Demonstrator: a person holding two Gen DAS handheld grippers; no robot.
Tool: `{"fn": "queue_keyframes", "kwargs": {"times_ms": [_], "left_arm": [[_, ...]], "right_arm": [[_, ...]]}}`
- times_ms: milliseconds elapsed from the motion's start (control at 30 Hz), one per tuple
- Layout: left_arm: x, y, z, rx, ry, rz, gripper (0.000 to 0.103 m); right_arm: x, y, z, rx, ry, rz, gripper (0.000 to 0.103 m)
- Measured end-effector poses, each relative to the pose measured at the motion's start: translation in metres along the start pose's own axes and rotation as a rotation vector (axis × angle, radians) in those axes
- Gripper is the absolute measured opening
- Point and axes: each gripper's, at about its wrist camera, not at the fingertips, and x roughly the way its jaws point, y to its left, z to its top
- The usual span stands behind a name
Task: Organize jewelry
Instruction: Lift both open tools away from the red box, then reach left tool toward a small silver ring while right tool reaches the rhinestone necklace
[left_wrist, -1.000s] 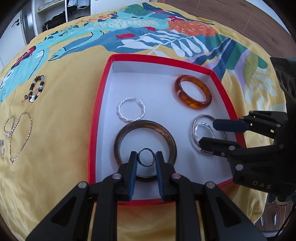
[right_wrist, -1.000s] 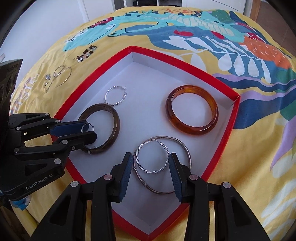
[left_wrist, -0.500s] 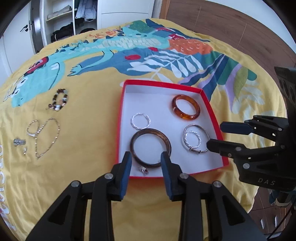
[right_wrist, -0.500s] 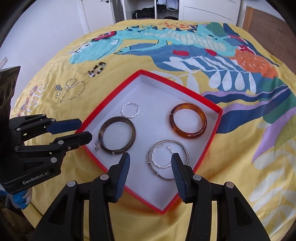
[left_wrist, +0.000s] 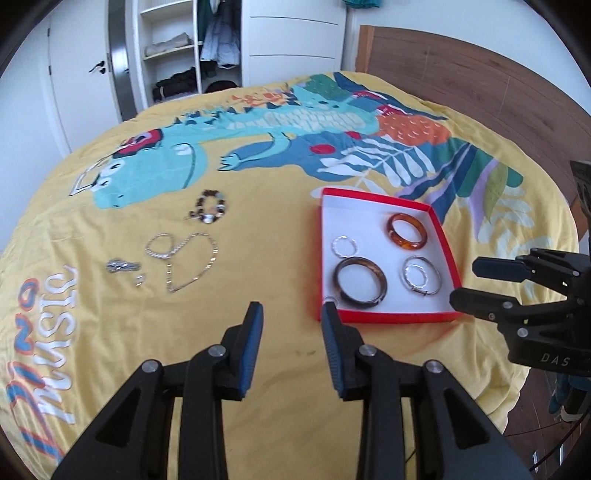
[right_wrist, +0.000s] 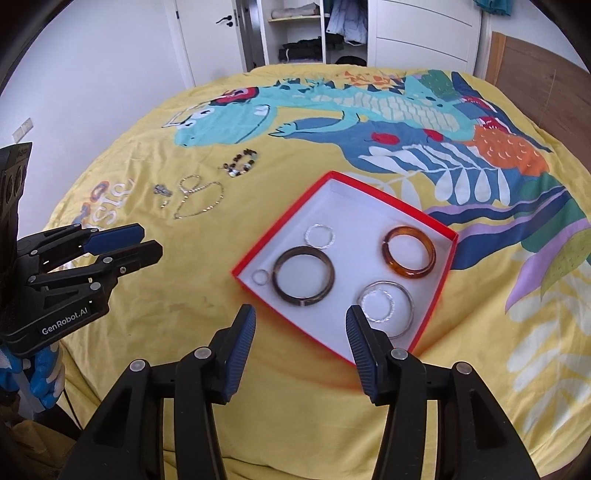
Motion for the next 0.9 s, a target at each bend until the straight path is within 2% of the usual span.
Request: {"fn": "queue_keyframes", "kwargs": {"times_ms": [267,433,700,900], "left_arm": [[-0.035,0.057,-0.032,-0.105,-0.037,0.082,0.031],[-0.037,0.105,-0.061,-0.19,0.015,0.148,0.031],[-0.019,0.174,-0.087,-0.305,0.066,0.2,0.031],[0.009,0.191,-0.08,-0.33,0.084,0.178,0.031]], "right_arm": [[-0.017,0.042,0.0,-0.034,-0.037,0.036,0.054],[-0.011,0.065,0.003,-0.053,-0.039,0.062,0.054],[0.022,0.087,0.017,-0.072,-0.009,0.102,0.054],[0.055,0.097,0.032,-0.076,0.019,0.129,0.054]]}}
